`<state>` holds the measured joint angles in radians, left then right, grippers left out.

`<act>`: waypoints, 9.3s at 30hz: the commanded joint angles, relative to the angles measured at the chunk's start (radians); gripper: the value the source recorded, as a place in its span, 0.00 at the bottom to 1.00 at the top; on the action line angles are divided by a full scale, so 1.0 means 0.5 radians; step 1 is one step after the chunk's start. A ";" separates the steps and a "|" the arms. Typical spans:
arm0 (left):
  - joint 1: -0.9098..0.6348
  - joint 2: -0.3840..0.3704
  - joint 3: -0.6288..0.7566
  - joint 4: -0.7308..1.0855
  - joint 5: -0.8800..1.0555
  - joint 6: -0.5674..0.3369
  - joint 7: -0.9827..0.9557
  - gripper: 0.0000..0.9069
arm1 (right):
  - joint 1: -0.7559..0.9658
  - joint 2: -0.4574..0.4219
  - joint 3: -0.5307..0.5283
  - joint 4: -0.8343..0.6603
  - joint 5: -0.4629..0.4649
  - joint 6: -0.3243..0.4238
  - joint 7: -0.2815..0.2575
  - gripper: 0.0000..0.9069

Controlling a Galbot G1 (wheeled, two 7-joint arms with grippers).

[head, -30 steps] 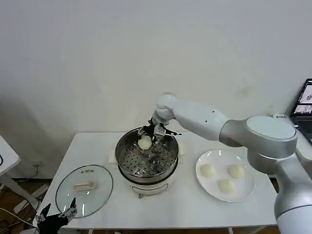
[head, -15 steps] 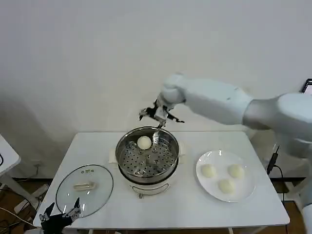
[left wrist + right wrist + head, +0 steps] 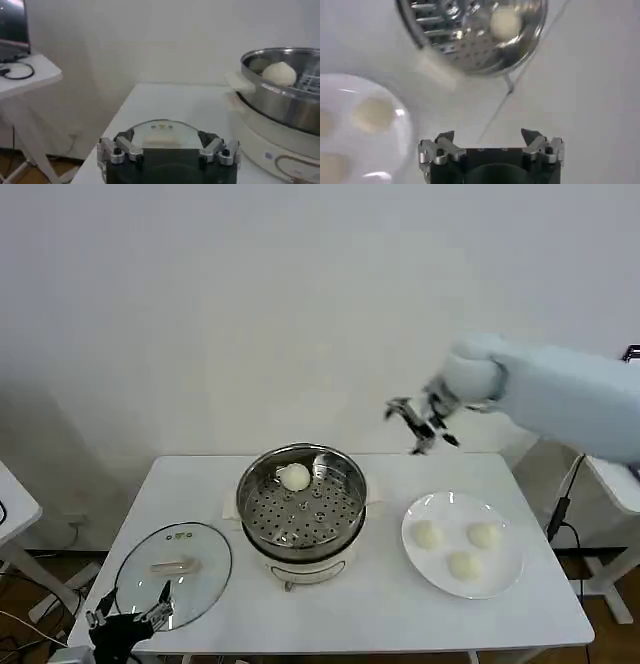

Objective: Take steamed baozi put them in steamer then cover it.

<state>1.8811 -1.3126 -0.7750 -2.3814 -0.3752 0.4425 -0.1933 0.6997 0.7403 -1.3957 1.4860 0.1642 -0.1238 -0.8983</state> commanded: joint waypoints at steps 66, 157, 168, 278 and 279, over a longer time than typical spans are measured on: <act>-0.081 -0.021 -0.045 -0.014 0.135 0.005 0.038 1.00 | -0.356 -0.113 0.346 -0.096 0.012 -0.462 -0.024 0.70; -0.153 0.045 -0.050 -0.008 0.133 0.029 0.093 1.00 | 0.157 0.046 0.166 0.106 0.082 -0.422 -0.368 1.00; -0.129 0.058 0.002 0.000 0.192 0.025 0.102 1.00 | -0.599 -0.672 0.565 0.321 -0.406 -0.209 -0.469 1.00; -0.078 -0.017 -0.264 -0.009 0.156 0.008 0.139 1.00 | -0.321 1.056 0.286 -0.051 -0.346 -0.003 -0.486 0.71; -0.066 -0.018 -0.279 -0.014 0.155 0.006 0.139 1.00 | -0.349 1.044 0.276 -0.030 -0.387 0.043 -0.495 0.71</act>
<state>1.8404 -1.3176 -0.8875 -2.3855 -0.2969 0.4453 -0.1231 0.5787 1.1664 -1.2236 1.4437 0.0762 -0.2055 -1.1277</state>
